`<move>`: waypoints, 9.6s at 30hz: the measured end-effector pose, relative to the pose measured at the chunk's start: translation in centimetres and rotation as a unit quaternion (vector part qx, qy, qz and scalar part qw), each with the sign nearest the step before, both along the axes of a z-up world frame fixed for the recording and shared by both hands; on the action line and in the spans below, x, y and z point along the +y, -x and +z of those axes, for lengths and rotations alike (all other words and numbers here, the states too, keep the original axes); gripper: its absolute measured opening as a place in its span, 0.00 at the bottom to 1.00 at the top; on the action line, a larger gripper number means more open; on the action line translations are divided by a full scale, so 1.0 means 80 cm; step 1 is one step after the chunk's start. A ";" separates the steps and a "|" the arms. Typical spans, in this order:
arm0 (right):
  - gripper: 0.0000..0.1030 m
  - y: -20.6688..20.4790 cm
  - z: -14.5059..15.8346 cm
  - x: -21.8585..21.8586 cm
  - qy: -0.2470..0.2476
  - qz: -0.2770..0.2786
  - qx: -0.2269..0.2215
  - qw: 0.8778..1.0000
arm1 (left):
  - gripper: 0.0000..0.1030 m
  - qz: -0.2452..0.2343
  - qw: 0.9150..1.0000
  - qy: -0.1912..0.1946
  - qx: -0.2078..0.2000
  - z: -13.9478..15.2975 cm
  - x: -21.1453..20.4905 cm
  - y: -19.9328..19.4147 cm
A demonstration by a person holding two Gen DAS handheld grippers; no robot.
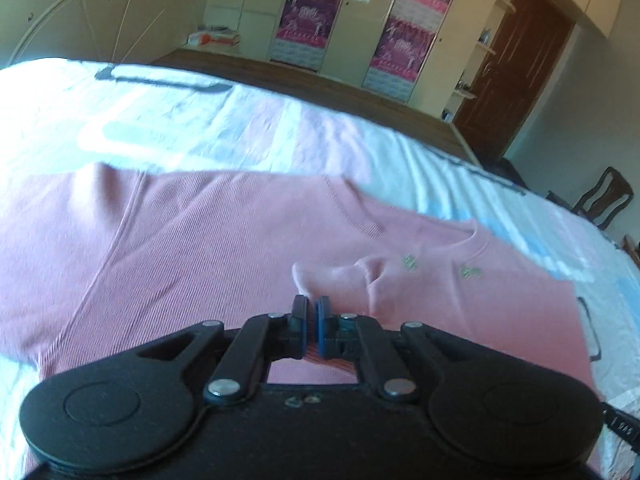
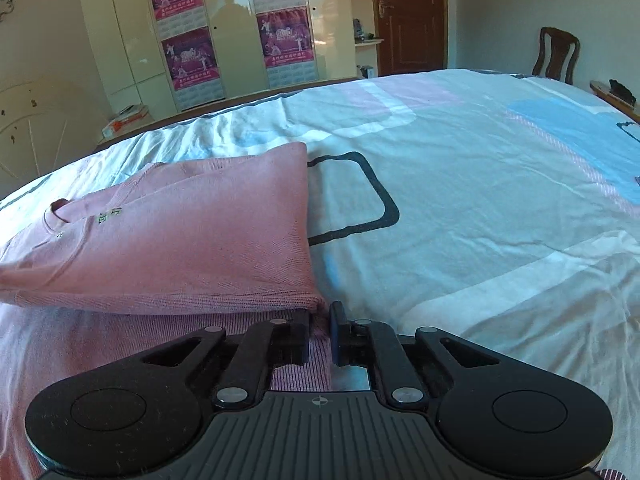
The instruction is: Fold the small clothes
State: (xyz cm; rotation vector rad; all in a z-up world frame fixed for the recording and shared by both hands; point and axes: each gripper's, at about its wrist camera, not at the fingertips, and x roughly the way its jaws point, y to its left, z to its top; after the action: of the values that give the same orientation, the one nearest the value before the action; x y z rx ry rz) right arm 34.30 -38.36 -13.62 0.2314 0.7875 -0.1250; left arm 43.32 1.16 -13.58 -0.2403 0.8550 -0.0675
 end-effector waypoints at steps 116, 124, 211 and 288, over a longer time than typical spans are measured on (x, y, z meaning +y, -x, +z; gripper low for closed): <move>0.53 -0.069 0.030 0.327 0.033 0.247 -0.040 0.968 | 0.59 0.014 0.979 -0.201 -0.044 -0.010 0.136 0.108; 0.09 -0.072 0.056 0.294 -0.016 0.210 -0.071 0.975 | 0.50 -0.004 0.972 -0.224 -0.066 -0.021 0.120 0.088; 0.38 -0.149 0.012 0.196 0.007 0.135 0.001 0.991 | 0.42 0.025 0.993 -0.111 -0.030 -0.014 0.120 -0.074; 0.53 0.239 0.017 0.184 0.062 0.181 0.076 0.979 | 0.71 -0.108 0.985 -0.131 0.029 -0.012 0.059 0.315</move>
State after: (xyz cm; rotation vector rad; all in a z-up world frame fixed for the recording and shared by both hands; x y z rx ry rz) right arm 15.21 -23.61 -12.26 -0.0423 0.9589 0.1546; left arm 18.15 5.88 -14.56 0.0992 0.9352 -0.1500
